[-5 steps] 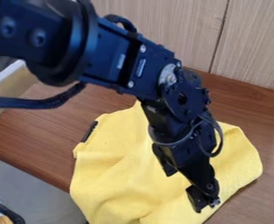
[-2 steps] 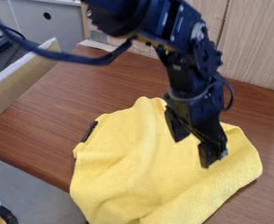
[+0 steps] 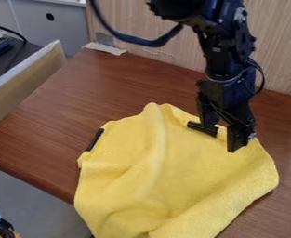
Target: Move the cloth from the bottom to the top
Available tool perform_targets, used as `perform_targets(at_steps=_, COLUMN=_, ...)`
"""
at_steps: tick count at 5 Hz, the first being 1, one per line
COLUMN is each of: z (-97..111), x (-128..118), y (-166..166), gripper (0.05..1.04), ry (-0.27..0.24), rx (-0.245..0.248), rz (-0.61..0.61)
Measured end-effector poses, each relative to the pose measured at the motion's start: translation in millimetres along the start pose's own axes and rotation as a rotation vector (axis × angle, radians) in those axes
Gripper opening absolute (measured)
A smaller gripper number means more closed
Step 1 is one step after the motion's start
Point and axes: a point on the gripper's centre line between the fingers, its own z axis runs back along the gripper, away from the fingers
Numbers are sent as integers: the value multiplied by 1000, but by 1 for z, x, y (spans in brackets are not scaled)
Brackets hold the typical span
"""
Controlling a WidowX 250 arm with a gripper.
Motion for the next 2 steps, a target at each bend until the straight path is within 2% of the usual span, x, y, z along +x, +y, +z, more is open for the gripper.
perform_targets(at_steps=2, z=-27, x=20, y=25, gripper=999, ry=50, rx=-4, rz=-21)
